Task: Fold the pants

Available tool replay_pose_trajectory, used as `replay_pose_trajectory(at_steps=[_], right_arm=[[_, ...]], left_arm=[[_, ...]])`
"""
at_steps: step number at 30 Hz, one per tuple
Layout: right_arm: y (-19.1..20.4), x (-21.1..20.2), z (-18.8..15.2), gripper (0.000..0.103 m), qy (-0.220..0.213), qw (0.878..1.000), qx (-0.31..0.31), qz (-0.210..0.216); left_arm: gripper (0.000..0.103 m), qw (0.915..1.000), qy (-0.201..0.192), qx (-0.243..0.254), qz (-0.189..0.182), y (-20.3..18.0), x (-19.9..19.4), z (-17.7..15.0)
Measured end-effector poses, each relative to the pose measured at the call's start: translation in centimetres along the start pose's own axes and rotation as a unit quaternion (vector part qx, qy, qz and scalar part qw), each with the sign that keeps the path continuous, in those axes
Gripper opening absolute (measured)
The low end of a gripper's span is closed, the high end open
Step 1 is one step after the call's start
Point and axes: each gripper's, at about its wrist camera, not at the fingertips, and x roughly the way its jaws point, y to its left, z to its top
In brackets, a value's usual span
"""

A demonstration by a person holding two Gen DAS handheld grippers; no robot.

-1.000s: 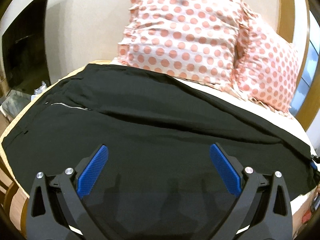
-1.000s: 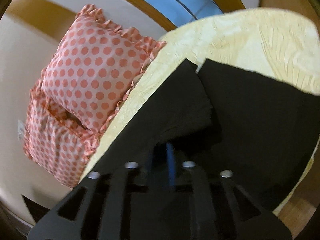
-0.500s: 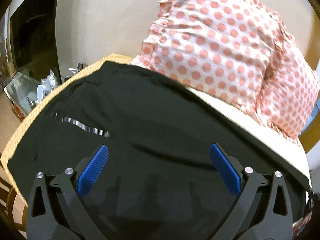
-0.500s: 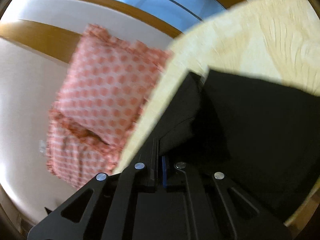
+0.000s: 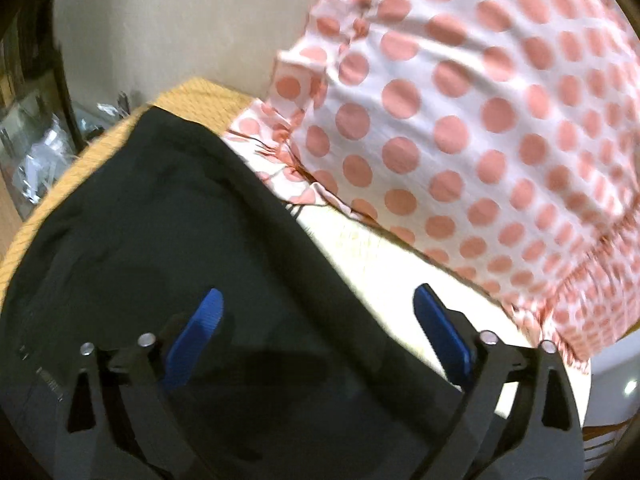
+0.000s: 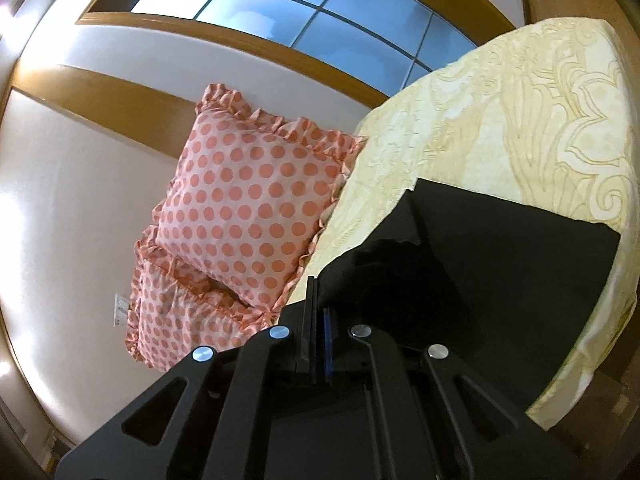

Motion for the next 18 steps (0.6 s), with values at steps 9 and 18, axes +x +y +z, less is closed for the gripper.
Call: replay_pose_trajectory(at_steps=[9,18], right_arm=[[-1.0,1.6,0.6,0.002,0.018,1.0,0.001,-0.014],[1.8,2.7,4.0,0.002,0.007,0.999,-0.043,-0.01]], left_arm=[[0.014,0.9908,0.043,-0.127,-0.018,4.8,3.3,0.6],[0.014,0.9943,-0.092,-0.041,-0.034,7.0,-15.2,-9.2]])
